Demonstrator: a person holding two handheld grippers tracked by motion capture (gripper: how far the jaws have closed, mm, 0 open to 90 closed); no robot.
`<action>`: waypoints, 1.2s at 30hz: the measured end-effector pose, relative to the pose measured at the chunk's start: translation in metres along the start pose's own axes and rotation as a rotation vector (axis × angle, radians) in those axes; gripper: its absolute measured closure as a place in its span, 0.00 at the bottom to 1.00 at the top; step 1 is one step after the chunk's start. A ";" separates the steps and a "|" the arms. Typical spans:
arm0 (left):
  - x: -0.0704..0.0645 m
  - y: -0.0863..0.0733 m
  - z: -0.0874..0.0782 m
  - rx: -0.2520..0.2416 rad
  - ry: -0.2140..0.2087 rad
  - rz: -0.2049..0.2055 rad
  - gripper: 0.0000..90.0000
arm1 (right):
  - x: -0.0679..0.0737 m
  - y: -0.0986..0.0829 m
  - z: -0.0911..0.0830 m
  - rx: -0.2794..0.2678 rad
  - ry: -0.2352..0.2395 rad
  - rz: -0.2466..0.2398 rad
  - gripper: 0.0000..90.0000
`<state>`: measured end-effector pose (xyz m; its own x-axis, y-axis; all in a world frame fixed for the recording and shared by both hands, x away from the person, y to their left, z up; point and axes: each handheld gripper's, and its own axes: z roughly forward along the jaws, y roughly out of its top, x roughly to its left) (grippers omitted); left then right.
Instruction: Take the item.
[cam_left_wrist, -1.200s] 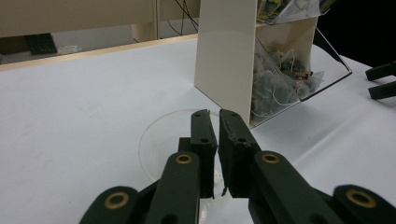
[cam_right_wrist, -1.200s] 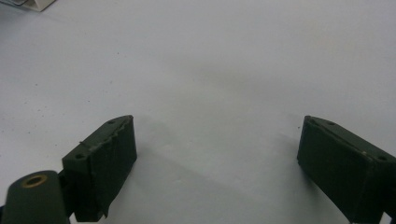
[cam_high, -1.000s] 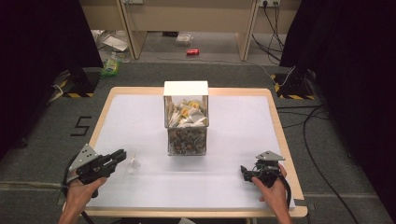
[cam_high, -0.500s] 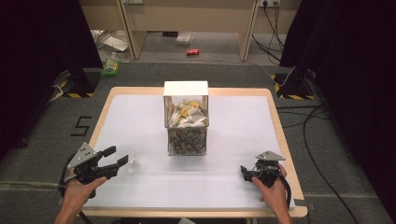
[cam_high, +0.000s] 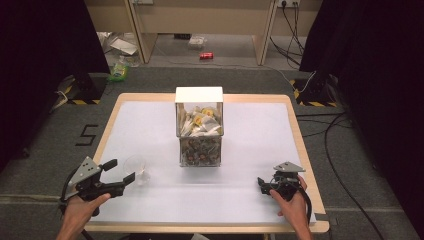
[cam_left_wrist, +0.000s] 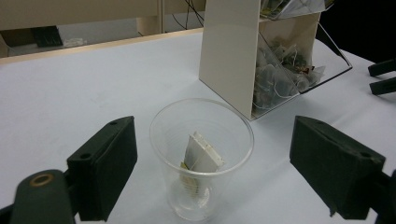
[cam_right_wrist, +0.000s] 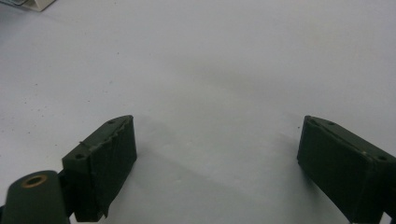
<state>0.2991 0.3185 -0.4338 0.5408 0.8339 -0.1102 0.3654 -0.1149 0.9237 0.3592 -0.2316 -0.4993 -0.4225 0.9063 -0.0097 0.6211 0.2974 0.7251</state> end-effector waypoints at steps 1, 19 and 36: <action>0.000 -0.001 0.000 0.003 0.000 0.002 0.16 | 0.000 0.000 0.000 0.000 0.000 0.000 0.14; -0.008 -0.024 -0.007 0.041 -0.002 0.053 0.16 | 0.000 0.000 0.000 0.000 0.000 0.000 0.14; -0.015 -0.044 0.001 0.081 0.006 0.078 0.16 | 0.000 0.000 0.000 -0.002 0.000 0.001 0.14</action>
<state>0.2756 0.3101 -0.4727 0.5659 0.8237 -0.0369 0.3827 -0.2228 0.8966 0.3593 -0.2315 -0.4995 -0.4220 0.9066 -0.0094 0.6204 0.2963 0.7261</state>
